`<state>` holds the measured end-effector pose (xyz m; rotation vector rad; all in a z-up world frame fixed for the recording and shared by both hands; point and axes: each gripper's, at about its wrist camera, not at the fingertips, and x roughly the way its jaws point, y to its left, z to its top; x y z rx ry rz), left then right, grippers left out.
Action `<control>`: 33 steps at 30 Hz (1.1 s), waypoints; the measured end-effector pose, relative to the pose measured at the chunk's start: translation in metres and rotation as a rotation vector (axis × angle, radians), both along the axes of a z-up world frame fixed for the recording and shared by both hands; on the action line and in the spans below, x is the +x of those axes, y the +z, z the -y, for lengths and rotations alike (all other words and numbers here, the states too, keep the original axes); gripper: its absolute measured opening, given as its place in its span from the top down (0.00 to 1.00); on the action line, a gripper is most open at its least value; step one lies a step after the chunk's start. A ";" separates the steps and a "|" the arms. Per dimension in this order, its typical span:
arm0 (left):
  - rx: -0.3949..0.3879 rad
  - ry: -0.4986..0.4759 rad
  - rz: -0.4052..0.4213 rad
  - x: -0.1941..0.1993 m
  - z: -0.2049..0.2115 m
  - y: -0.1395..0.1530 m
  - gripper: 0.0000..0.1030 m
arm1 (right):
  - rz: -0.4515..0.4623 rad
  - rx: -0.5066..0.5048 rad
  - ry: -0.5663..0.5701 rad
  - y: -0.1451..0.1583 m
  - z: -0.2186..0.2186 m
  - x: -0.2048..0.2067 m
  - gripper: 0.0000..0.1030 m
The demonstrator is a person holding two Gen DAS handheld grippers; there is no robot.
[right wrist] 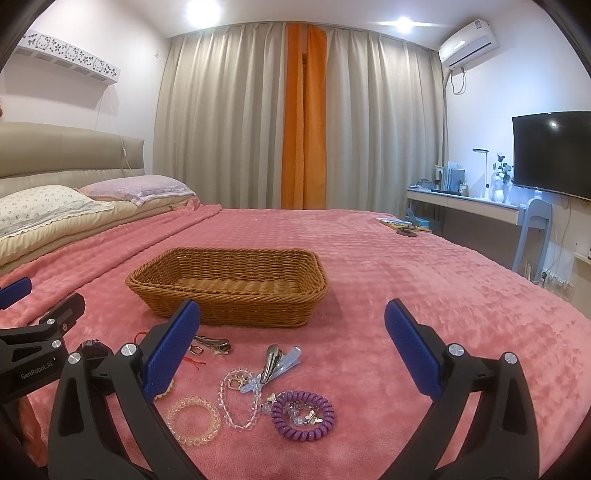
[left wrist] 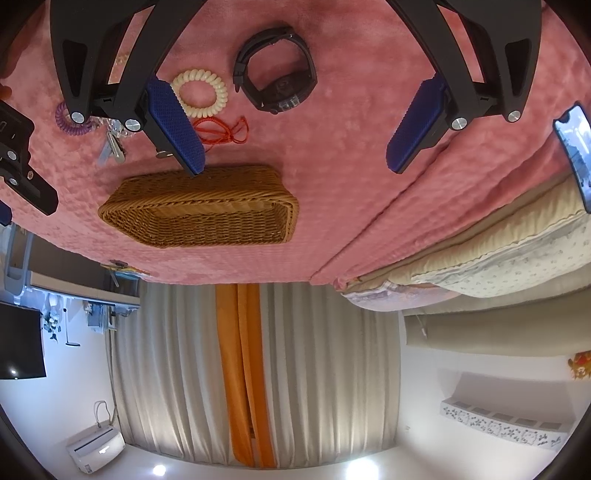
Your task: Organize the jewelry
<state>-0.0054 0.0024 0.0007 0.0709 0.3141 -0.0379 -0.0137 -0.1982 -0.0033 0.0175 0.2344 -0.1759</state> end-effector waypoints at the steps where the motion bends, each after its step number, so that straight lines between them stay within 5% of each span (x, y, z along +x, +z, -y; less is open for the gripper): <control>1: -0.001 -0.001 0.000 0.000 0.000 0.000 0.07 | 0.000 0.001 0.000 0.000 0.000 0.000 0.08; 33: -0.005 -0.001 0.002 0.001 0.002 0.000 0.07 | -0.003 -0.004 0.003 0.000 -0.004 -0.001 0.08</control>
